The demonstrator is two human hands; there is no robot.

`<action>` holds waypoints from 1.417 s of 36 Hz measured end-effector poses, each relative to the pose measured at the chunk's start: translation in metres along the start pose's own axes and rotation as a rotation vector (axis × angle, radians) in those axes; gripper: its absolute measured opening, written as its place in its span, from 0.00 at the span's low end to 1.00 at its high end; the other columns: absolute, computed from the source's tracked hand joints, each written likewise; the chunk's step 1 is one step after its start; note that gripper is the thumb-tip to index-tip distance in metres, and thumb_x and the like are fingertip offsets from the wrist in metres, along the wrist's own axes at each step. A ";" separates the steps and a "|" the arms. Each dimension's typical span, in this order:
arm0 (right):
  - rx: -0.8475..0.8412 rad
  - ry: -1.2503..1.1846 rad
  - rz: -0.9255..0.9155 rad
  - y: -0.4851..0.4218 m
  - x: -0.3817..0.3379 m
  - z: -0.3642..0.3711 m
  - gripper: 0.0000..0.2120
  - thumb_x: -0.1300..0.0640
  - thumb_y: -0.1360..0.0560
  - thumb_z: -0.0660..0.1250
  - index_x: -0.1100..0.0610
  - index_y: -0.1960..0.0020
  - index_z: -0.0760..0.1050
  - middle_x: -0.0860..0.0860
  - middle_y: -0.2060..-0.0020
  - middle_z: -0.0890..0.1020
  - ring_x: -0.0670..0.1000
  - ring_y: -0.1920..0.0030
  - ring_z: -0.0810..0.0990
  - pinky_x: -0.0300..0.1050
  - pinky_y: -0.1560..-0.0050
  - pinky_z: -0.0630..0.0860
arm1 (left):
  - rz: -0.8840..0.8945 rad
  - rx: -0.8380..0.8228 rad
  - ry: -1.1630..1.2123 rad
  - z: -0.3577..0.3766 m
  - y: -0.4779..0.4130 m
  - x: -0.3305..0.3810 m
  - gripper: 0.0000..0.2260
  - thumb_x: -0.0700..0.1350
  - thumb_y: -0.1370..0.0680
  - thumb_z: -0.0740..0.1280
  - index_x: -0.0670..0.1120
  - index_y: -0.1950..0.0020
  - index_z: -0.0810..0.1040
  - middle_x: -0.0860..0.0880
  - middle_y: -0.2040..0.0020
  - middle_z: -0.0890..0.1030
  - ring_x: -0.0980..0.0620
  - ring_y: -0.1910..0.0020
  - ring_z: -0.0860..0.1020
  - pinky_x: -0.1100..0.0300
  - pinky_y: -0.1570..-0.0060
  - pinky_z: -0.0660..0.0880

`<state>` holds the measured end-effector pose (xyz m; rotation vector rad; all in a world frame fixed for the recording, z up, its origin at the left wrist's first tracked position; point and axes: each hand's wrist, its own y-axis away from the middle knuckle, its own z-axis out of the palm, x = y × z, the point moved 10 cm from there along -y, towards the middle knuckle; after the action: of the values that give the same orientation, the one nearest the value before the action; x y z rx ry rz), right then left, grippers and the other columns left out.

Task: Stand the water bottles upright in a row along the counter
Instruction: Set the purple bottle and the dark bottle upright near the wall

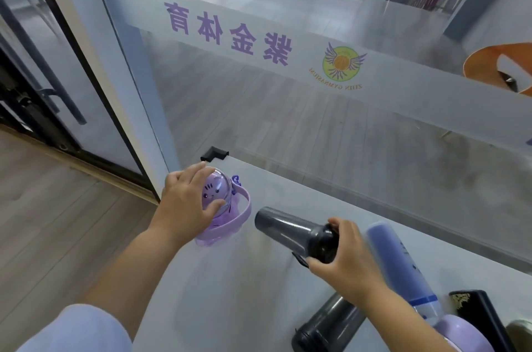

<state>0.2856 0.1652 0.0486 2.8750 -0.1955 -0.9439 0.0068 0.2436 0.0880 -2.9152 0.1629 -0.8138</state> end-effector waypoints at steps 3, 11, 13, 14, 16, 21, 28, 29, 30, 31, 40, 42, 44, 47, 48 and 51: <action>0.061 -0.051 -0.046 -0.009 -0.018 -0.013 0.31 0.52 0.37 0.75 0.49 0.40 0.64 0.46 0.46 0.70 0.49 0.46 0.71 0.39 0.48 0.71 | 0.017 0.030 -0.003 0.000 0.002 -0.001 0.27 0.47 0.31 0.74 0.45 0.35 0.71 0.44 0.33 0.71 0.39 0.39 0.68 0.49 0.41 0.70; 0.059 0.061 -0.189 -0.045 -0.065 -0.022 0.33 0.50 0.34 0.74 0.53 0.33 0.66 0.49 0.39 0.74 0.52 0.39 0.71 0.42 0.40 0.69 | 0.039 0.062 -0.024 0.002 0.006 -0.003 0.25 0.46 0.31 0.74 0.44 0.36 0.72 0.42 0.38 0.70 0.40 0.41 0.70 0.51 0.47 0.76; 0.024 0.120 -0.236 -0.056 -0.078 -0.018 0.35 0.49 0.33 0.74 0.55 0.30 0.65 0.50 0.35 0.72 0.53 0.36 0.70 0.44 0.37 0.68 | 0.046 0.063 -0.031 0.004 0.007 -0.004 0.26 0.47 0.31 0.74 0.43 0.36 0.72 0.41 0.38 0.71 0.39 0.41 0.71 0.50 0.46 0.76; -0.007 0.148 -0.251 -0.061 -0.083 -0.015 0.36 0.49 0.32 0.73 0.56 0.29 0.63 0.50 0.34 0.71 0.53 0.35 0.69 0.45 0.35 0.68 | 0.048 0.064 -0.030 0.004 0.007 -0.004 0.26 0.47 0.31 0.75 0.43 0.36 0.72 0.41 0.38 0.71 0.39 0.41 0.71 0.49 0.46 0.76; -0.067 0.186 -0.268 -0.069 -0.090 -0.009 0.37 0.48 0.31 0.72 0.56 0.28 0.61 0.51 0.32 0.69 0.54 0.33 0.67 0.46 0.34 0.68 | 0.048 0.069 -0.020 0.004 0.008 -0.004 0.26 0.46 0.31 0.75 0.43 0.36 0.73 0.41 0.37 0.72 0.39 0.41 0.72 0.49 0.46 0.76; -0.147 0.248 -0.296 -0.077 -0.103 0.001 0.35 0.48 0.29 0.71 0.54 0.28 0.59 0.50 0.31 0.66 0.54 0.33 0.66 0.51 0.36 0.71 | 0.047 0.079 -0.019 0.004 0.010 -0.003 0.26 0.47 0.31 0.74 0.43 0.36 0.72 0.41 0.37 0.72 0.39 0.40 0.72 0.50 0.46 0.76; -0.213 0.337 -0.218 -0.079 -0.100 0.009 0.34 0.46 0.29 0.69 0.53 0.29 0.58 0.52 0.34 0.66 0.55 0.37 0.67 0.54 0.41 0.74 | 0.005 0.029 -0.019 0.002 0.008 0.000 0.25 0.49 0.28 0.71 0.47 0.33 0.68 0.45 0.34 0.67 0.44 0.37 0.67 0.53 0.43 0.74; -0.226 0.345 -0.207 -0.078 -0.099 0.010 0.35 0.45 0.29 0.69 0.53 0.29 0.57 0.52 0.34 0.66 0.55 0.37 0.67 0.53 0.40 0.74 | -0.005 0.013 -0.022 0.001 0.007 0.001 0.25 0.50 0.28 0.70 0.47 0.33 0.68 0.46 0.34 0.66 0.45 0.37 0.67 0.54 0.43 0.74; -0.234 0.349 -0.200 -0.077 -0.097 0.011 0.35 0.45 0.29 0.69 0.53 0.29 0.57 0.53 0.34 0.66 0.56 0.37 0.67 0.53 0.40 0.74 | -0.014 -0.002 -0.030 0.000 0.007 0.002 0.24 0.50 0.27 0.70 0.48 0.34 0.68 0.46 0.34 0.66 0.45 0.37 0.67 0.54 0.43 0.74; -0.238 0.349 -0.197 -0.076 -0.097 0.011 0.36 0.45 0.29 0.70 0.53 0.28 0.56 0.53 0.33 0.66 0.56 0.36 0.67 0.52 0.39 0.73 | -0.019 -0.014 -0.044 -0.002 0.006 0.004 0.24 0.51 0.27 0.70 0.48 0.34 0.69 0.47 0.34 0.66 0.46 0.37 0.67 0.54 0.43 0.74; -0.102 0.253 -0.254 -0.059 -0.094 -0.022 0.36 0.46 0.28 0.69 0.54 0.26 0.57 0.51 0.30 0.66 0.55 0.31 0.65 0.53 0.34 0.69 | 0.137 0.060 -0.157 -0.020 0.021 0.041 0.15 0.49 0.30 0.73 0.46 0.47 0.79 0.45 0.44 0.78 0.41 0.49 0.76 0.49 0.50 0.76; -0.075 0.217 -0.239 -0.053 -0.086 -0.033 0.32 0.46 0.27 0.68 0.53 0.28 0.61 0.50 0.30 0.67 0.53 0.31 0.65 0.52 0.34 0.67 | 0.198 0.096 -0.139 -0.022 0.031 0.053 0.13 0.48 0.32 0.75 0.45 0.50 0.81 0.45 0.48 0.81 0.41 0.52 0.78 0.50 0.54 0.77; -0.035 0.179 -0.228 -0.043 -0.076 -0.046 0.29 0.46 0.27 0.68 0.52 0.30 0.64 0.49 0.31 0.68 0.52 0.31 0.65 0.50 0.34 0.67 | 0.213 0.099 -0.090 -0.021 0.042 0.062 0.11 0.47 0.31 0.74 0.45 0.51 0.81 0.46 0.50 0.82 0.42 0.52 0.78 0.50 0.54 0.77; 0.031 0.129 -0.213 -0.022 -0.057 -0.061 0.24 0.47 0.26 0.67 0.52 0.33 0.69 0.49 0.35 0.72 0.51 0.35 0.70 0.45 0.37 0.68 | 0.229 0.070 0.000 -0.008 0.060 0.072 0.09 0.47 0.30 0.73 0.47 0.52 0.80 0.48 0.52 0.82 0.44 0.53 0.79 0.53 0.55 0.77; 0.044 0.115 -0.197 -0.013 -0.048 -0.065 0.23 0.47 0.26 0.67 0.52 0.34 0.70 0.49 0.36 0.73 0.50 0.37 0.72 0.44 0.38 0.68 | 0.234 0.050 0.031 -0.001 0.066 0.075 0.08 0.48 0.29 0.73 0.47 0.52 0.80 0.49 0.53 0.82 0.46 0.54 0.79 0.54 0.56 0.77; 0.075 0.112 -0.133 0.013 -0.020 -0.070 0.20 0.46 0.27 0.67 0.51 0.37 0.73 0.46 0.41 0.77 0.46 0.42 0.76 0.43 0.40 0.72 | 0.198 -0.075 0.092 0.031 0.086 0.081 0.08 0.50 0.28 0.71 0.50 0.51 0.80 0.53 0.54 0.82 0.52 0.54 0.79 0.58 0.55 0.77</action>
<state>0.3103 0.1598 0.1178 3.0314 -0.0303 -0.8085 0.0852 0.1499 0.0914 -2.8706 0.4915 -0.9262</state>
